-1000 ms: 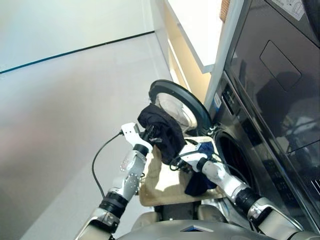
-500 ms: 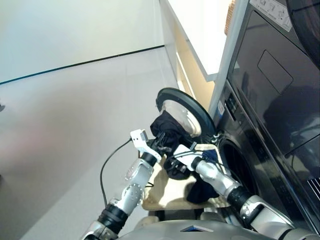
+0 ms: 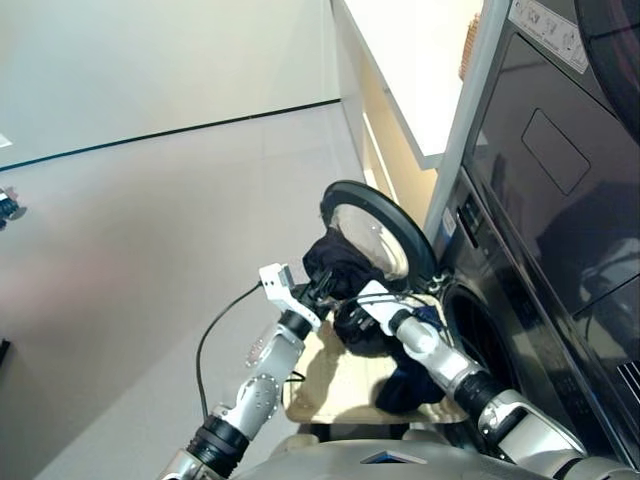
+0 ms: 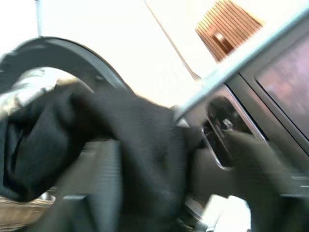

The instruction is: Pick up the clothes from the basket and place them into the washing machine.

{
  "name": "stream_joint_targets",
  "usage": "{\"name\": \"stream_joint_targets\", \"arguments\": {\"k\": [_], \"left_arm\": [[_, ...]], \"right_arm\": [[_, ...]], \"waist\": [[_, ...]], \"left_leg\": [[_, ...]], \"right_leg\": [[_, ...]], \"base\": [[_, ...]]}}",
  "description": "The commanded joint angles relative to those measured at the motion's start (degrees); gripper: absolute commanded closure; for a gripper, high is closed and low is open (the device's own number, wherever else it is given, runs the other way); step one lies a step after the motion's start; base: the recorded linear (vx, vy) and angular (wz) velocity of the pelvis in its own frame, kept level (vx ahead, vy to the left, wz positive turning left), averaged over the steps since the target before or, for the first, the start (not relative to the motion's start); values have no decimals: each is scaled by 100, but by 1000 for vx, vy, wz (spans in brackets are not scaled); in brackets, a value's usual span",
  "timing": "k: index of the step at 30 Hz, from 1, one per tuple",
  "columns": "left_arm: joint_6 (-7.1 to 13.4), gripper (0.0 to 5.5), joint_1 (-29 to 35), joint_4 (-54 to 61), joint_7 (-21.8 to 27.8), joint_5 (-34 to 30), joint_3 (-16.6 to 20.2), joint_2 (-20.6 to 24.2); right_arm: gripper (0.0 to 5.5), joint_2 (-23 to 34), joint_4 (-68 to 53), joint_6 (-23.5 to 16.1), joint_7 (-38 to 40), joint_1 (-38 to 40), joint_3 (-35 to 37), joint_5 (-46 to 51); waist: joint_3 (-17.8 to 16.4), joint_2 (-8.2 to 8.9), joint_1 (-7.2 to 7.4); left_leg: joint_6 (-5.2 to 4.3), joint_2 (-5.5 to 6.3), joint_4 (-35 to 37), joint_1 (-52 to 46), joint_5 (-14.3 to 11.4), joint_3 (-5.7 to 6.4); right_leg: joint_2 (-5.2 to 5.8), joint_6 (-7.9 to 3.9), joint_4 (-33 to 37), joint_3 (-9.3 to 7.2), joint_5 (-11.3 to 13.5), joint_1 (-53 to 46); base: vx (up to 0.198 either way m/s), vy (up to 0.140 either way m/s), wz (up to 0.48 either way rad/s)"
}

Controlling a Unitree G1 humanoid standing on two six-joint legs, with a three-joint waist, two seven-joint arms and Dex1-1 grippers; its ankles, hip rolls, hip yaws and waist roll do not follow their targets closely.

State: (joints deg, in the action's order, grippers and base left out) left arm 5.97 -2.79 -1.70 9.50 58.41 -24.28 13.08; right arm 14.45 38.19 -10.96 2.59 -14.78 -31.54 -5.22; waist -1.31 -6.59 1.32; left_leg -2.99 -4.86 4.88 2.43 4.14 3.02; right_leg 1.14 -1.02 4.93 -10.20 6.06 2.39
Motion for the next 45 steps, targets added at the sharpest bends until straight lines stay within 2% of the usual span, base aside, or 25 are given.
{"name": "stream_joint_targets", "arguments": {"k": [1, 2, 3, 4, 5, 7, 13, 15, 16, 25, 28, 29, 31, 36, 38, 42, 43, 45], "left_arm": [[479, 0, 102, 140, -109, -132, 455, 47], [569, 0, 84, 61, -187, -272, 589, 25], [569, 0, 83, 61, -187, -274, 588, 24], [707, 0, 81, -209, -430, -317, 815, -114], [708, 0, 82, -210, -430, -318, 814, -116], [853, 0, 85, -477, -620, -585, 1040, -146], [1037, 0, 134, -1657, -1064, -1302, 1533, -276], [1041, 0, 163, -1819, -1114, -1366, 1534, -309], [1066, 0, 236, -2121, -1248, -1525, 1572, -321], [1308, 0, 901, -3303, -1710, -1833, 1373, -450], [1418, 0, 1191, -3389, -1959, -2018, 1223, -439], [1418, 0, 1194, -3391, -1959, -2018, 1224, -439], [1499, 0, 1408, -3308, -2122, -2014, 1082, -449], [1574, 0, 1609, -3212, -2321, -2013, 1011, -440], [1592, 0, 1650, -3088, -2385, -2042, 998, -395], [1588, 0, 1659, -2929, -2443, -2032, 983, -316], [1567, 0, 1667, -2869, -2481, -2012, 1016, -248], [1564, 0, 1675, -2834, -2482, -2016, 1002, -213]], "right_arm": [[550, -341, -174, -230, 223, -180, 309, 342], [550, -328, -205, -232, 262, -110, 397, 374], [550, -327, -206, -231, 262, -109, 397, 374], [550, -265, -322, -251, 327, 27, 527, 479], [550, -264, -324, -250, 327, 28, 527, 480], [550, -229, -340, -248, 384, 152, 645, 530], [550, -152, -271, -244, 641, 352, 997, 605], [550, -156, -256, -241, 705, 362, 1044, 639], [550, -147, -270, -275, 870, 341, 1176, 706], [550, -177, 138, -356, 1750, -311, 1523, 967], [550, -125, 256, -318, 2282, -710, 1637, 788], [550, -125, 258, -319, 2283, -713, 1638, 788], [550, -166, 504, -345, 2631, -1116, 1855, 1124], [550, -129, 760, -454, 3037, -1699, 2242, 1648], [550, 0, 1058, -546, 3233, -2120, 2570, 2040], [550, 86, 1256, -700, 3492, -2538, 2996, 2559], [550, 186, 1508, -771, 3647, -2779, 3265, 2901], [550, 263, 1698, -853, 3680, -2935, 3410, 3126]], "waist": [[118, 553, -52], [113, 570, -45], [113, 570, -45], [85, 598, -22], [85, 597, -22], [62, 616, -7], [-145, 612, 53], [-196, 601, 63], [-338, 572, 95], [-969, 486, 166], [-1226, 437, 186], [-1211, 436, 186], [-1387, 353, 183], [-1518, 212, 161], [-1582, 131, 146], [-1556, 70, 130], [-1547, 28, 115], [-1511, 25, 93]], "left_leg": [[91, 409, -65, -403, -449, -220], [93, 412, -62, -404, -456, -224], [93, 412, -62, -405, -457, -224], [94, 417, -64, -393, -457, -228], [94, 417, -64, -393, -457, -228], [97, 418, -58, -377, -456, -238], [113, 448, -79, -159, -434, -280], [117, 454, -98, -91, -427, -289], [127, 482, -157, 76, -414, -304], [178, 559, -721, 1295, -378, -365], [180, 604, -952, 1885, -375, -381], [181, 605, -961, 1909, -378, -381], [180, 651, -1126, 2375, -386, -373], [178, 713, -1367, 3043, -418, -377], [215, 755, -1710, 3546, -522, -388], [257, 769, -2118, 4091, -680, -402], [268, 731, -2526, 4328, -1023, -366], [301, 728, -2765, 4549, -1143, -382]], "right_leg": [[241, -599, 7, 114, -491, -232], [240, -600, 7, 119, -491, -228], [240, -600, 7, 119, -491, -229], [241, -601, 7, 125, -477, -206], [241, -601, 7, 125, -477, -207], [249, -604, 7, 133, -469, -184], [289, -634, 7, 179, -369, 66], [300, -638, 7, 186, -342, 131], [316, -643, -9, 222, -287, 284], [462, -637, -420, 384, -86, 1485], [551, -614, -733, 379, -90, 2118], [553, -614, -743, 380, -93, 2141], [603, -598, -1020, 374, -145, 2673], [689, -585, -1458, 411, -238, 3425], [738, -568, -1785, 440, -304, 3932], [760, -543, -2194, 515, -426, 4469], [721, -559, -2586, 581, -711, 4706], [698, -543, -2749, 621, -778, 4891]], "base": [[0, 0, 0], [0, 0, 0], [0, 0, 0], [0, 0, 0], [0, 0, 0], [0, 0, 0], [-26, 15, -4], [-98, 49, -39], [-189, 66, -35], [-142, 56, -82], [-109, 47, -42], [-93, 37, -73], [-91, 33, -11], [-69, 37, 154], [-21, 9, 93], [26, 3, 32], [102, 6, 107], [56, 0, 42]]}}
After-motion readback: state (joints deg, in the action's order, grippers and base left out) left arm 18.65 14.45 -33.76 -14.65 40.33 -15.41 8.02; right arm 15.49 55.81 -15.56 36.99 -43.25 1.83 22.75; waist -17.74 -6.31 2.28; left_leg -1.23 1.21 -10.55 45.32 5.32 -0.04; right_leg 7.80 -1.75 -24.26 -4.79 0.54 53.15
